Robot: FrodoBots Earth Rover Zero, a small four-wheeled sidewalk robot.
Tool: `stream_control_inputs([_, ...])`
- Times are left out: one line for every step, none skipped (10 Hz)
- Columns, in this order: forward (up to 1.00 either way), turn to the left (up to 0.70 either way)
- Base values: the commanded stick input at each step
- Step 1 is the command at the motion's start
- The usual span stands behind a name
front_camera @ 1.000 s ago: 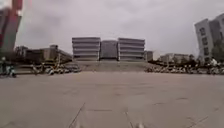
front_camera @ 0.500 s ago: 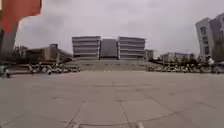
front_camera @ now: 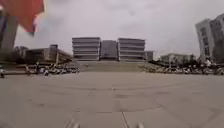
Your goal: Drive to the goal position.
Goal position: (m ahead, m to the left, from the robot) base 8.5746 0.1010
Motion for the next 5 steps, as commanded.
stream_control_inputs([0.85, 0.00])
stream_control_inputs([0.85, 0.00])
stream_control_inputs([0.85, 0.00])
stream_control_inputs([0.85, 0.00])
stream_control_inputs([0.85, 0.00])
